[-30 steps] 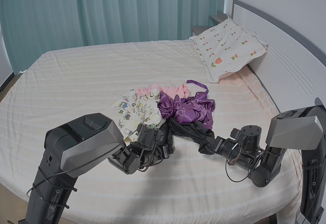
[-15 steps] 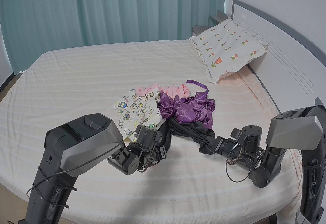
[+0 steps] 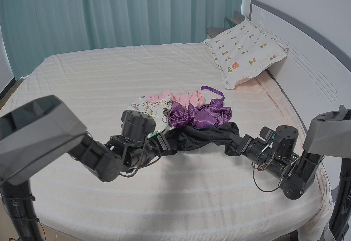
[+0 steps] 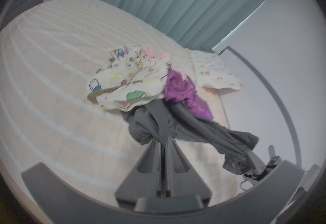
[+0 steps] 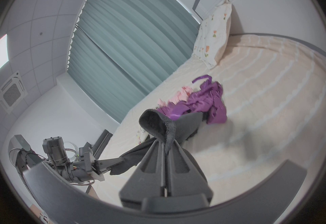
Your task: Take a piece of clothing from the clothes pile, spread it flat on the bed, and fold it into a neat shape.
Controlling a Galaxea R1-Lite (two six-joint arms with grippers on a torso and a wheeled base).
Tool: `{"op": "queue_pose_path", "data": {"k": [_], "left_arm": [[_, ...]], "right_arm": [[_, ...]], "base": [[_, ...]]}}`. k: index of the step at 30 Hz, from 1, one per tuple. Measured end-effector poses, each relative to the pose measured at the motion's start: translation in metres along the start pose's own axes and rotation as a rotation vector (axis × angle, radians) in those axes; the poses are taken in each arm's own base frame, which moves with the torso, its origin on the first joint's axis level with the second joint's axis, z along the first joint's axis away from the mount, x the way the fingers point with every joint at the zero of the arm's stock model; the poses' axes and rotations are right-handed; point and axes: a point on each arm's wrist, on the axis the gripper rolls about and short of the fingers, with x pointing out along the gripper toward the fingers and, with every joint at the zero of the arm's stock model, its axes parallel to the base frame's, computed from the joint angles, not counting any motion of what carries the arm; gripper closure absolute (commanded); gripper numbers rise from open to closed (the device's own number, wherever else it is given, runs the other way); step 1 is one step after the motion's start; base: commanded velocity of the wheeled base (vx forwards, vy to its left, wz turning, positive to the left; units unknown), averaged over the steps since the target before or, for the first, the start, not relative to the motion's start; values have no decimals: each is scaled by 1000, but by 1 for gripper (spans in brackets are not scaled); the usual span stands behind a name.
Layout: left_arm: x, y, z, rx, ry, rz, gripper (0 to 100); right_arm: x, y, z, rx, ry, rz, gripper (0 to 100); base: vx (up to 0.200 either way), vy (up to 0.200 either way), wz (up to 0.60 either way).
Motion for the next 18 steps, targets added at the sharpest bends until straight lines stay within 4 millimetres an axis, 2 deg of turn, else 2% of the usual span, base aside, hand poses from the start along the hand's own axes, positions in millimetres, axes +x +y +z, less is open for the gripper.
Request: {"op": "queue_pose_path", "data": {"k": [9,18], "left_arm": [[-102,-26,40,-43,-162,-147,100],[-176,-34,68,-69,-369,-221,100]], "right_arm": [[-38,39,53,-5,-154,126,100],[-79,73,112,-34,-307,263,100]], "base": [[0,0,0],[0,0,0]]}}
